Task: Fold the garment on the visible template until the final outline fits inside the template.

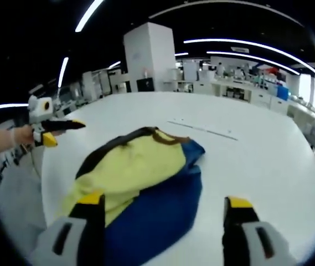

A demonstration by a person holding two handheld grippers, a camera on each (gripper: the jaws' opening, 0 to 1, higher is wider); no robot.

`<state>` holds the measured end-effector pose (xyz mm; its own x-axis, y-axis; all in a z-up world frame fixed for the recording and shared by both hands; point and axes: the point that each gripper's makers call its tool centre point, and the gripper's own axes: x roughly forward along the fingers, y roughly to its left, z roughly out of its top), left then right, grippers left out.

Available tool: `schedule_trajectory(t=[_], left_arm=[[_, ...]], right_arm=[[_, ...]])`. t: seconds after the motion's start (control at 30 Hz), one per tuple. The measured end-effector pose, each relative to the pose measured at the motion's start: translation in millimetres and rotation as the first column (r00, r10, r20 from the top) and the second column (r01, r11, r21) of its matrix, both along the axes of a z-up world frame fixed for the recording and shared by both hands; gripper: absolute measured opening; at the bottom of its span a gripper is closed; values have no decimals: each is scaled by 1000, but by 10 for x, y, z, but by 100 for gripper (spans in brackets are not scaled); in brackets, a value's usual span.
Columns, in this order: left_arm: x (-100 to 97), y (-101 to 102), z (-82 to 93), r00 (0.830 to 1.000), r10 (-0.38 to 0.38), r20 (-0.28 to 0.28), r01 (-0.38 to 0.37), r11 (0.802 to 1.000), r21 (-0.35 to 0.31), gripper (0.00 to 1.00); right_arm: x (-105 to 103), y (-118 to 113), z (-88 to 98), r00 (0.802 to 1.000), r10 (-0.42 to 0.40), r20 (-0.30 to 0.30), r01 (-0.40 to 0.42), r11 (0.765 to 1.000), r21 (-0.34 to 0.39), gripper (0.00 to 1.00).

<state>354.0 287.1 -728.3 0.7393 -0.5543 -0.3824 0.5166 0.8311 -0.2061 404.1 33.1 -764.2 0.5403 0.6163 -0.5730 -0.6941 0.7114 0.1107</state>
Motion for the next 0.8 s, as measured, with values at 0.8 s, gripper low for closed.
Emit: schedule_trajectory(t=[0.8], left_arm=[[-472,315,-124,997,81,-21,-81,997,-14,91]], right_arm=[[-866,92,-185,991,135,15,-134,987,-86,85]])
